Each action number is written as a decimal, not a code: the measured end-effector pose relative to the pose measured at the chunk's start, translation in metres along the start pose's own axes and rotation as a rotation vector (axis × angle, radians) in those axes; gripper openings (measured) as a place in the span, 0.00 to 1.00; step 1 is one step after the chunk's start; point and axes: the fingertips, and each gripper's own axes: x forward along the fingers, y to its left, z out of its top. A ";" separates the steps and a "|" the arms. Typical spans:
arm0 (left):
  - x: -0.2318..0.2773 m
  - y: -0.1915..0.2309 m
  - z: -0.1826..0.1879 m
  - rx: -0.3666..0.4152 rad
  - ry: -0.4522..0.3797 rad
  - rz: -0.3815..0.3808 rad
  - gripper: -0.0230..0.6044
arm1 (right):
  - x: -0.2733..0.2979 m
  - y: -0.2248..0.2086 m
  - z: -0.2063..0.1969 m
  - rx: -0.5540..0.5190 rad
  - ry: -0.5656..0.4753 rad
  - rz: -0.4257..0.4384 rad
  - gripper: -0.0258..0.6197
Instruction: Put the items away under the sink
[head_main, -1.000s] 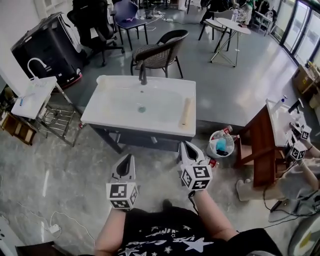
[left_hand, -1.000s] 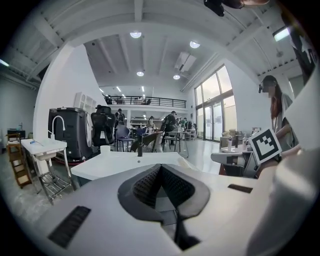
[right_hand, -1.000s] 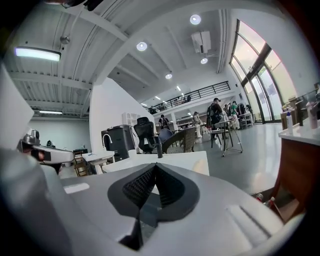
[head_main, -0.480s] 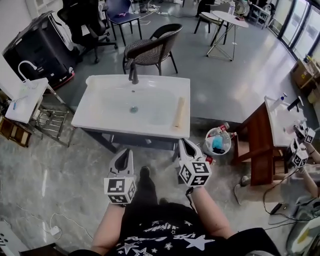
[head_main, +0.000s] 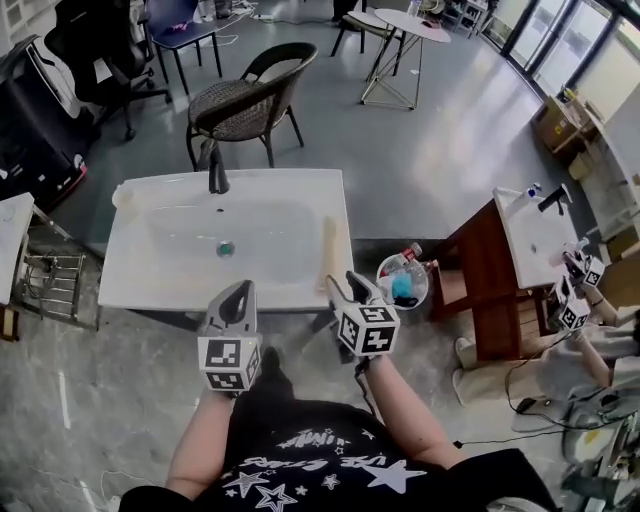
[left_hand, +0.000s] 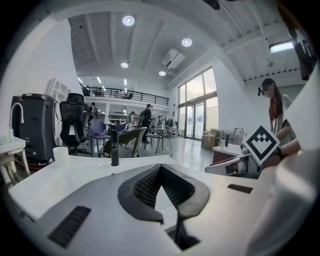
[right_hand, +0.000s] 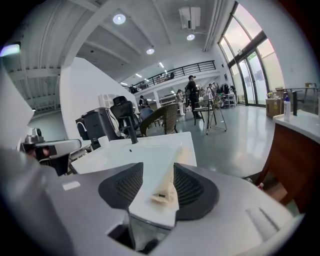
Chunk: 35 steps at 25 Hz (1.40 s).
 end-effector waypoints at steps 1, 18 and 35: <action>0.008 0.004 0.001 0.001 0.007 -0.016 0.05 | 0.008 -0.001 0.000 0.004 0.024 -0.016 0.30; 0.096 0.058 -0.017 0.015 0.115 -0.183 0.05 | 0.087 -0.046 -0.025 -0.015 0.304 -0.283 0.24; 0.043 0.030 -0.020 0.042 0.108 -0.097 0.05 | 0.041 -0.009 -0.008 0.004 0.181 -0.096 0.09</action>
